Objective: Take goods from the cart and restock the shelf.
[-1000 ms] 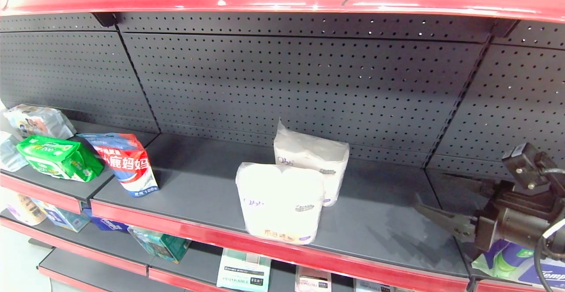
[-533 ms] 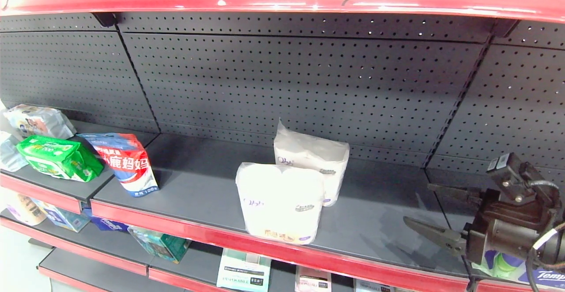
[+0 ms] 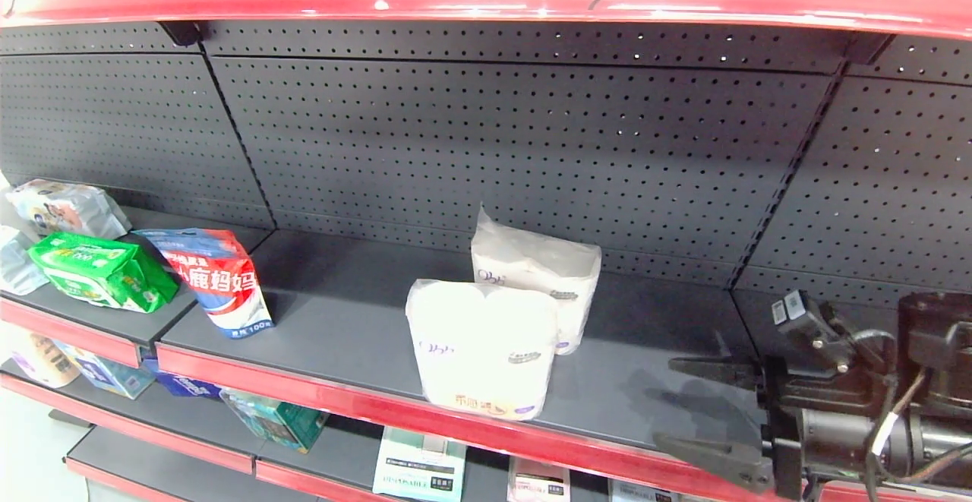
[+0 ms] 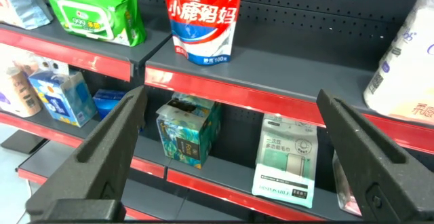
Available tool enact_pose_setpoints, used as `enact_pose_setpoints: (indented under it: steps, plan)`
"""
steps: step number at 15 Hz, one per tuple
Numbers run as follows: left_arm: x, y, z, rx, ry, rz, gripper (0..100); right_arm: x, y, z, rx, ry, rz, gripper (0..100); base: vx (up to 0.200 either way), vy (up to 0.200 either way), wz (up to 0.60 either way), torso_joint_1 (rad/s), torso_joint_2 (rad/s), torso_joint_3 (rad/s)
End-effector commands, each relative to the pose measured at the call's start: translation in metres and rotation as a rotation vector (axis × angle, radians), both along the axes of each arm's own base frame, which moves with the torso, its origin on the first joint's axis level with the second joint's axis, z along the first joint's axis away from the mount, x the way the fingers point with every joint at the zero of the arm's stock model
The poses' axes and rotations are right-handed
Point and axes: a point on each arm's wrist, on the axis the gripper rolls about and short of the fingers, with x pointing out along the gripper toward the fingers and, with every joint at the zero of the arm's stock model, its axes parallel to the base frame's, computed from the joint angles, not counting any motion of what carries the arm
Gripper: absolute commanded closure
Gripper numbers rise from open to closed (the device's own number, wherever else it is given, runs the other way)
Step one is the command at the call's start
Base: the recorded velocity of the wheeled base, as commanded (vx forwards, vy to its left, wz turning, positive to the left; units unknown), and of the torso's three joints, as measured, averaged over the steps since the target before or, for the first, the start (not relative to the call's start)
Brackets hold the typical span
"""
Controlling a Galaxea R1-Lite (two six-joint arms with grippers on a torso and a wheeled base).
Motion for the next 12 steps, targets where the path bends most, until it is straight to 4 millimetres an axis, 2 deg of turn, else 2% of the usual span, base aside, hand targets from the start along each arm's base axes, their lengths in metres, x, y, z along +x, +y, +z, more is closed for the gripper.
enact_pose_setpoints:
  steps: [1, 3, 6, 9, 10, 12]
  plan:
    - [0.0, 0.0, 0.0, 0.0, -0.001, 0.001, 0, 0.004, 0.006, -0.023, 0.015, 0.143, 0.097, 0, 0.0, 0.0, 0.0, 0.0, 0.0, 0.0]
    - [0.0, 0.0, 0.0, 0.0, -0.001, 0.001, 0, 0.001, 0.005, -0.025, 0.049, 0.183, 0.15, 0, 0.0, 0.0, 0.0, 0.0, 0.0, 0.0]
    - [0.0, 0.0, 0.0, 0.0, -0.001, 0.001, 0, 0.002, 0.003, -0.023, 0.073, 0.138, 0.223, 0, 0.0, 0.0, 0.0, 0.0, 0.0, 0.0]
    - [0.0, 0.0, 0.0, 0.0, -0.001, 0.0, 0, 0.006, -0.013, -0.019, 0.057, 0.056, 0.163, 0, 0.0, 0.0, 0.0, 0.0, 0.0, 0.0]
    - [0.0, 0.0, 0.0, 0.0, -0.001, 0.001, 0, 0.005, -0.013, -0.019, 0.057, 0.055, 0.162, 0, 0.0, 0.0, 0.0, 0.0, 0.0, 0.0]
    - [0.0, 0.0, 0.0, 0.0, -0.001, 0.001, 0, 0.01, -0.026, -0.018, 0.054, 0.046, 0.091, 0, 0.0, 0.0, 0.0, 0.0, 0.0, 0.0]
